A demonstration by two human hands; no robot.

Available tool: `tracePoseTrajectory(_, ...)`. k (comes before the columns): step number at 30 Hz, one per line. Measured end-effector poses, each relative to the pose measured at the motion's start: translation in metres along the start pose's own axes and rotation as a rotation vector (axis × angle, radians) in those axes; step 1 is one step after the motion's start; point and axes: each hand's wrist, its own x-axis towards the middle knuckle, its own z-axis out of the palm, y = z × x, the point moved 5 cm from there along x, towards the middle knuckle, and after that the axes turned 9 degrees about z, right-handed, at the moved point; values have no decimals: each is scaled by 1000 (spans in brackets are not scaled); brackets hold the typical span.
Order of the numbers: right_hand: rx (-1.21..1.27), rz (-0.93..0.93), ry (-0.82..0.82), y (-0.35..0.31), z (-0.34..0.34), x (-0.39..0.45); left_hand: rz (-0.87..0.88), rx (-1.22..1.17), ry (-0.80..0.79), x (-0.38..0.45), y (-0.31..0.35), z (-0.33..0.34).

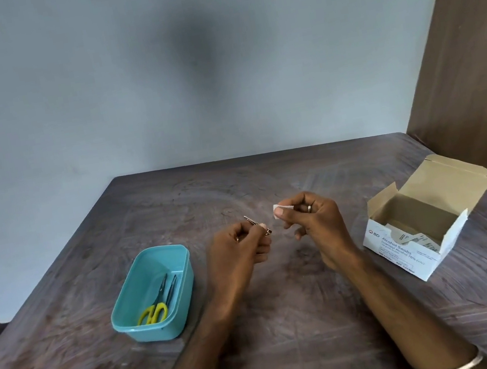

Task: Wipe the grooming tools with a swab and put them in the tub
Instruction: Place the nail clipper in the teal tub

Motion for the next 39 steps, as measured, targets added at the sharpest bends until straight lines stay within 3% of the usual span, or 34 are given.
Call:
tracePoseTrajectory(6, -94, -39, 22, 1, 1, 0, 158, 620, -58, -6, 50, -49)
tracePoseTrajectory(13, -196, -105, 53, 2, 1, 0, 27, 1019, -132, 4, 56, -121)
tracePoseTrajectory(20, -246, -112, 77, 5, -5, 3, -196, 1103, -286, 7, 34, -134)
tracePoseTrajectory(26, -274, -118, 71, 5, -5, 2, -272, 1135, -353, 9, 16, -124)
tracePoseTrajectory(39, -275, -139, 49, 3, 0, 0, -226, 1215, -333, 17, -1, -118)
